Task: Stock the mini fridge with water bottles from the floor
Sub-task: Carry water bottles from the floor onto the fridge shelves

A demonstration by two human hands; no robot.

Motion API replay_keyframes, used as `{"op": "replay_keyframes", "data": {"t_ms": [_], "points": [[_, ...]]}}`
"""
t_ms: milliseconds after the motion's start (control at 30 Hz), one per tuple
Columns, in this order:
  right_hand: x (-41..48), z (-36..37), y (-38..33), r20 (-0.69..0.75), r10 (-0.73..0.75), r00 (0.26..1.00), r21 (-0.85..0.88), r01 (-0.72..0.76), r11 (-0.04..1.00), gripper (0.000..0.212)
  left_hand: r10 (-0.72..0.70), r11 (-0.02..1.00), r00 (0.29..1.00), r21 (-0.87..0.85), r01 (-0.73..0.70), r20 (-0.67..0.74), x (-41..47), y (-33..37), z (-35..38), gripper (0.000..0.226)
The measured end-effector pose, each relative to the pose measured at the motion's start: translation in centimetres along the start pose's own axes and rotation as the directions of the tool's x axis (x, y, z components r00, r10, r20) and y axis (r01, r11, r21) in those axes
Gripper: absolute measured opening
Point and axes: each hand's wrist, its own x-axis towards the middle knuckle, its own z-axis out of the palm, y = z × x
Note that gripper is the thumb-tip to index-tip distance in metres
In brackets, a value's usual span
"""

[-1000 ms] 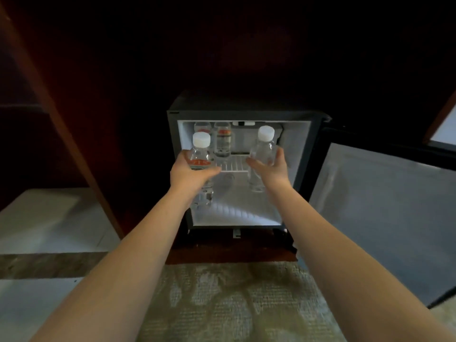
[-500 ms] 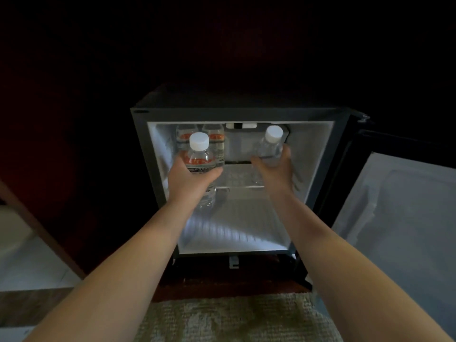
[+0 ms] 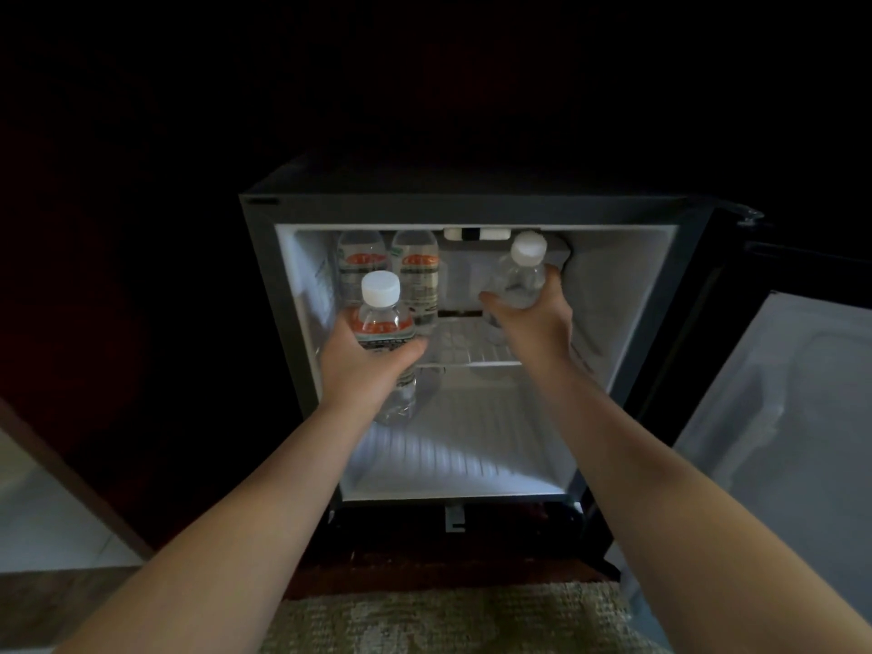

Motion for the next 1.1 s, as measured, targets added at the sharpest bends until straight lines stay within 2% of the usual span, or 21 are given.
{"op": "replay_keyframes", "data": {"t_ms": [133, 233, 367, 500, 600, 700, 867, 1000, 1100], "points": [[1.6, -0.3, -0.8, 0.054, 0.09, 0.995, -0.073, -0.086, 0.994, 0.069, -0.005, 1.0, 1.0, -0.009, 0.005, 0.0, 0.4, -0.5, 0.2, 0.055], [3.6, -0.2, -1.6, 0.146, 0.152, 0.977, -0.136, -0.132, 0.982, 0.073, -0.009, 1.0, 1.0, 0.004, 0.009, 0.01, 0.5, -0.8, 0.3, 0.056], [5.1, 0.0, -2.0, 0.211, 0.16, 0.964, -0.161, -0.127, 0.979, 0.077, -0.001, 1.0, 1.0, 0.005, 0.001, 0.009, 0.7, -0.7, 0.7, 0.059], [4.9, 0.2, -0.5, 0.291, 0.142, 0.946, -0.16, -0.098, 0.982, 0.069, -0.001, 0.999, 1.0, 0.036, 0.001, 0.01, 1.0, -0.7, 1.0, 0.063], [4.3, 0.5, 0.6, 0.291, 0.127, 0.948, -0.128, -0.093, 0.987, 0.056, 0.005, 0.999, 1.0, 0.036, -0.005, 0.019, 1.1, -0.8, 1.1, 0.061], [4.3, 1.0, 0.7, 0.247, 0.134, 0.96, -0.076, -0.118, 0.99, 0.07, 0.012, 0.999, 1.0, 0.031, -0.013, 0.022, 1.2, -1.0, 1.1, 0.061], [4.7, 0.7, 0.9, 0.231, 0.108, 0.967, -0.056, -0.098, 0.994, 0.065, 0.004, 1.0, 1.0, 0.026, -0.005, 0.03, 1.1, -1.0, 0.7, 0.065], [5.3, -0.4, 0.7, 0.279, 0.065, 0.958, -0.07, -0.047, 0.996, 0.071, 0.001, 1.0, 1.0, 0.026, -0.002, 0.023, 1.2, -0.9, 0.8, 0.064], [5.8, -0.9, 1.0, 0.241, 0.07, 0.968, -0.108, -0.045, 0.993, 0.072, 0.005, 1.0, 0.999, 0.025, -0.006, 0.037, 0.9, -0.8, 0.7, 0.067]]}}
